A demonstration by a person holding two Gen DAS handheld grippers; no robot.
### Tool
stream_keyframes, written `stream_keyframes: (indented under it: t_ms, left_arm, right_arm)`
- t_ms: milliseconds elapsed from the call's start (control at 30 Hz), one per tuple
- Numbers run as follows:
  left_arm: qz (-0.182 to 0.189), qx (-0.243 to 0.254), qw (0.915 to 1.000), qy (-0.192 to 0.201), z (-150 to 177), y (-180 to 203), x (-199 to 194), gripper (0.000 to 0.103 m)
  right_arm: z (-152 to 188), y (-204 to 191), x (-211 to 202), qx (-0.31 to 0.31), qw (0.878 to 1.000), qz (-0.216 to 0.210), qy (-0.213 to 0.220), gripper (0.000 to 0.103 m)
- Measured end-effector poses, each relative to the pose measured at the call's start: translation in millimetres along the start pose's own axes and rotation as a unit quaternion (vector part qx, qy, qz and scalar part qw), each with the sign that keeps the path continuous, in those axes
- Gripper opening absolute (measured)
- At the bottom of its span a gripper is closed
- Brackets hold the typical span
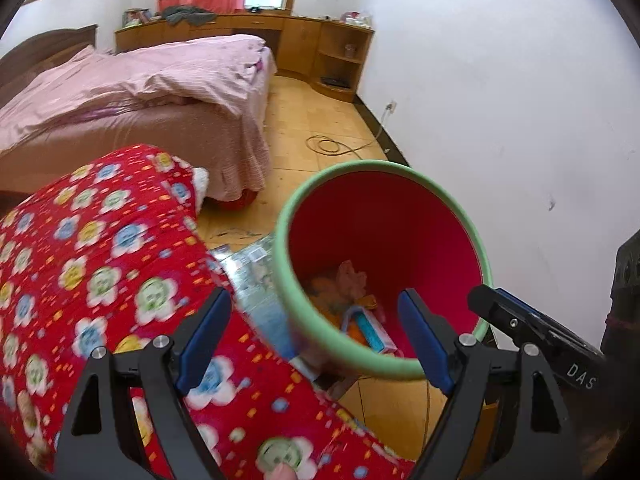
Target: Collect trash
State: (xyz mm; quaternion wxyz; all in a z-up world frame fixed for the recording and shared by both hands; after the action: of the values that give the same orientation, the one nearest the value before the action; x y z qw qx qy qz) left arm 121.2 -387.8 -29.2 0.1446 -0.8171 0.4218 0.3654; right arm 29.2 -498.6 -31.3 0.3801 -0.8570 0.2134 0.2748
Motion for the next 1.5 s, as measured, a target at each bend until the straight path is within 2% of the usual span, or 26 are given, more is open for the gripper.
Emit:
stream_keyframes:
  t_ms: [200,667,933,1300,1500]
  left_arm:
    - [-0.035,-0.024,0.9991,0.004,15.3,-25.8,-31.6,0.085]
    - [-0.126,-0.075,0.9892,0.011,67.3,-92.0,-106.6,0.085]
    - [-0.183,-0.11,0.9764,0.031,88.4,-138.8,-144.4,0.085]
    - [-0.267,-0.131,0.9535,0.049,126.1,-166.1,-181.2,0.085]
    - [-0.273,-0.143,0.95,0.048,141.2,-172.6,-185.2,0.085]
  right_arm:
    - [17.7,-23.3,-9.2,-0.015,1.0,-0.012,-0.007,0.073]
    - [59.9,-94.9,-38.5,-0.079,0.996,-0.046,-0.002,0.08]
    - [90.6,-129.6,-49.8,-0.112,0.992,-0.061,0.003,0.082]
    - [131.4,-151.3,-46.6,-0.148,0.987,-0.066,0.0,0.082]
    - [144.0,-157.9,-46.1,-0.161,0.985,-0.067,0.001,0.083]
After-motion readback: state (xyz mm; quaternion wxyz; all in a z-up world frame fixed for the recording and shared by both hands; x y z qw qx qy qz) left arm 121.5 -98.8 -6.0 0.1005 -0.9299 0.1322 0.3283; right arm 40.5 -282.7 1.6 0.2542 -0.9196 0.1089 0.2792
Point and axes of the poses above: each gripper's, at about its wrist camera, not at the fingertips, and x roughly the way its jaws point, y to its right, z to its underside, the point moved 10 cm from there along x, roughly the way its jaws point, and after that the axes turned 10 degrees about x, right-handed, at the moved point
